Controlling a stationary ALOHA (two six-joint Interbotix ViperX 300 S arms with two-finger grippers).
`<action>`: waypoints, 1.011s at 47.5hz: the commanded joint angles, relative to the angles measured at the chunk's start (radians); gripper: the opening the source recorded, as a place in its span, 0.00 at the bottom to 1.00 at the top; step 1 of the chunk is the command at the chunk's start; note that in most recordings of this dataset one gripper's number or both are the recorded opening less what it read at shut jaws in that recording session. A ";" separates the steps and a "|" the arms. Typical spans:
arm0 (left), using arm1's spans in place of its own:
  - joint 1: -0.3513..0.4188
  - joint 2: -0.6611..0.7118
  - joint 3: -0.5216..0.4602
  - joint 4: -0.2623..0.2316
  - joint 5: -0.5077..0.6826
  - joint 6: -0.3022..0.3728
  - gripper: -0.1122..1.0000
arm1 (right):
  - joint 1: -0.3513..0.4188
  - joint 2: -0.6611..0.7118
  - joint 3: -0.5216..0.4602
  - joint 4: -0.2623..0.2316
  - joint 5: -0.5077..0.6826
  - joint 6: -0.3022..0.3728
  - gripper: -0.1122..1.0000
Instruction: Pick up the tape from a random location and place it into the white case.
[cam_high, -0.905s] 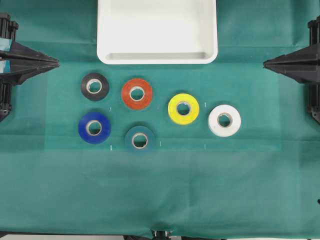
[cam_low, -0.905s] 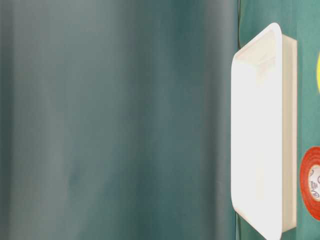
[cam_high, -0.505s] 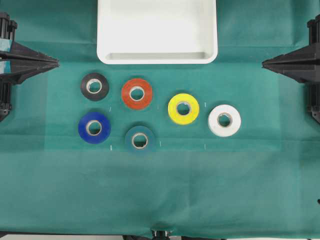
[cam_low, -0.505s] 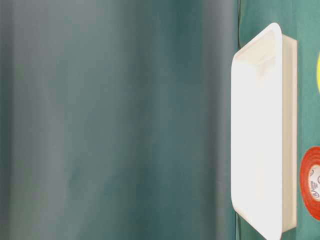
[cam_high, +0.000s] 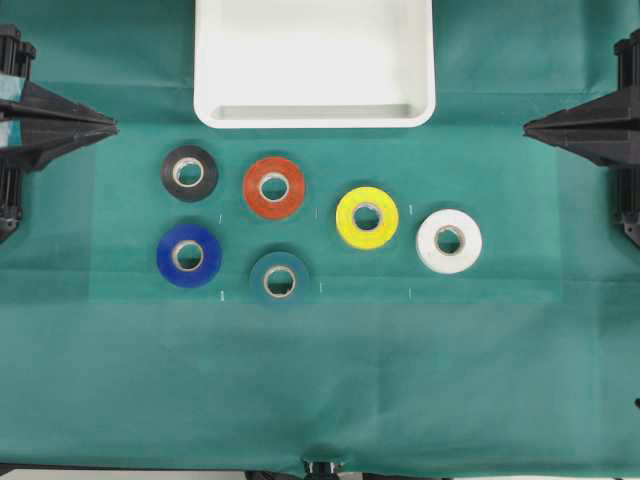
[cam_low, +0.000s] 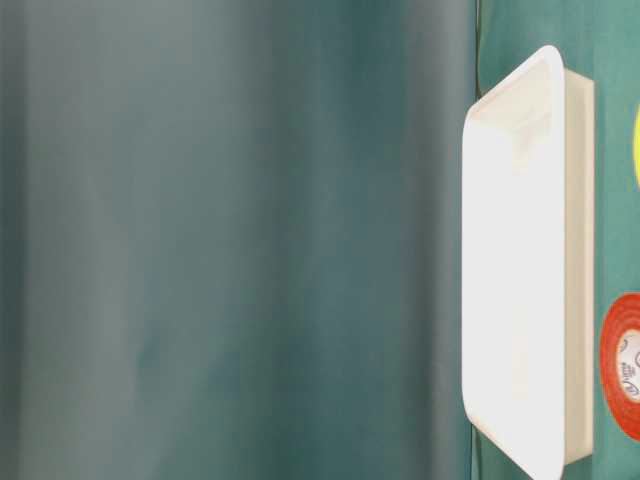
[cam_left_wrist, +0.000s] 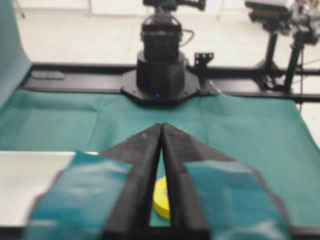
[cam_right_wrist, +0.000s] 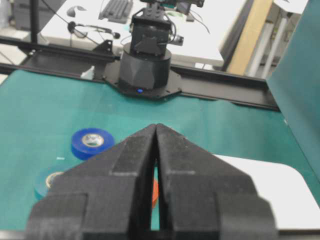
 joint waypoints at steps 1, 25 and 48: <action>0.003 0.003 -0.020 -0.002 -0.018 -0.008 0.28 | 0.000 0.005 -0.025 -0.002 0.000 -0.003 0.10; 0.003 0.021 -0.021 -0.006 -0.043 -0.032 0.82 | -0.002 0.005 -0.026 -0.003 0.008 -0.005 0.10; 0.115 0.009 -0.025 -0.006 -0.002 -0.032 0.82 | 0.000 0.005 -0.032 -0.005 0.026 -0.005 0.10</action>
